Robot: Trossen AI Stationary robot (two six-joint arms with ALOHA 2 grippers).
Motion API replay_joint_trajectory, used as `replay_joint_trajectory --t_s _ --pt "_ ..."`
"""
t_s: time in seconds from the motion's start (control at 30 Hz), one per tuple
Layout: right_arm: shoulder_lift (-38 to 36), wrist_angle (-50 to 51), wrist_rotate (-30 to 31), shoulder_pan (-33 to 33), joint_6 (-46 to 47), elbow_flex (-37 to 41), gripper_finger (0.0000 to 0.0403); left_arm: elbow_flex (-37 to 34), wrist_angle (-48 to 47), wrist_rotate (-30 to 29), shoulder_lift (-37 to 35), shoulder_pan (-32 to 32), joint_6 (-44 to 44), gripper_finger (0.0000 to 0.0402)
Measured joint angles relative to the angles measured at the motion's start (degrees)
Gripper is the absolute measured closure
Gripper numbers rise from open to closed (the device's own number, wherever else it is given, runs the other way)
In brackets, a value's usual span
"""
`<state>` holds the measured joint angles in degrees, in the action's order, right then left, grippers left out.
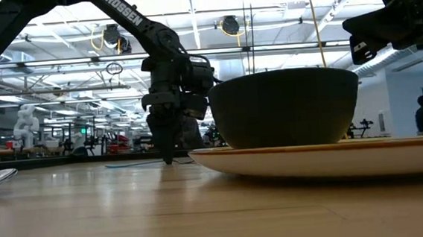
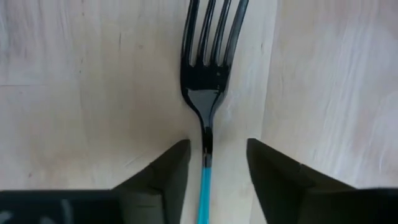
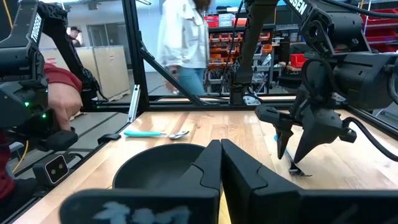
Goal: Set table place
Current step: Put the blue fork on the yellow plate to the right of the black bowl
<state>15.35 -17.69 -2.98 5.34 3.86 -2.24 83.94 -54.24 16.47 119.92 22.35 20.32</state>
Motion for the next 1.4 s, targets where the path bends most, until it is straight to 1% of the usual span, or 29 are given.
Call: replay_joint_trajectory --t_s 0.1,0.23,0.37,0.43,0.53,0.63,0.73,0.8,0.87,1.0,1.1,1.13,1.27,1.4 --pt "0.0 0.0 0.0 0.01 0.0 0.0 0.0403 0.0 0.13 0.02 -0.02 0.0 -0.07 0.0204" --pt "0.0 0.0 0.0 0.01 0.0 0.0 0.0403 0.34 -0.77 -0.34 -0.04 0.0 0.18 0.0186" --pt "0.0 0.0 0.0 0.02 0.0 0.0 0.0403 3.77 -7.91 -4.57 0.15 0.22 -0.34 0.0174" --pt "0.0 0.0 0.0 0.02 0.0 0.0 0.0403 5.67 -10.14 -6.66 0.1 0.17 -0.93 0.017" --pt "0.0 0.0 0.0 0.01 0.18 0.0 0.0403 7.97 -12.69 -6.75 -0.11 -0.04 -0.72 0.0167" --pt "0.0 0.02 0.0 0.0 0.44 0.0 0.0403 9.45 -13.44 -6.79 -1.2 -0.06 -0.2 0.0167" --pt "0.0 -0.01 0.0 0.02 0.43 0.0 0.0403 9.94 -13.21 -8.49 -3.35 -0.2 0.79 0.0171" --pt "0.02 -0.02 0.0 0.01 0.43 0.0 0.0403 9.97 -13.07 -10.49 -5.41 -0.47 1.22 0.0188" --pt "0.07 0.01 0.0 0.02 0.42 0.0 0.0403 9.99 -13.2 -12.27 -8.2 -0.73 1.87 0.0219" --pt "0.17 0.0 0.0 0.01 0.4 0.0 0.0403 9.99 -13.24 -13.02 -14.19 -0.5 1.84 0.0307" --pt "0.2 -0.02 0.0 0.02 0.26 0.0 0.0403 9.92 -13.13 -11.43 -19.36 -0.52 1.73 0.0378" --pt "0.2 -0.02 0.0 0.01 0.26 0.0 0.0403 9.7 -12.93 -10.66 -21.38 -0.52 1.69 0.0389" --pt "0.2 -0.02 0.0 0.02 0.24 0.0 0.0403 7.99 -11.14 -9.11 -28.97 -0.57 1.69 0.0392" --pt "0.21 -0.05 0.0 0.01 0.22 0.0 0.0403 3.32 -5.13 -5.92 -37.56 -0.49 1.0 0.0397"
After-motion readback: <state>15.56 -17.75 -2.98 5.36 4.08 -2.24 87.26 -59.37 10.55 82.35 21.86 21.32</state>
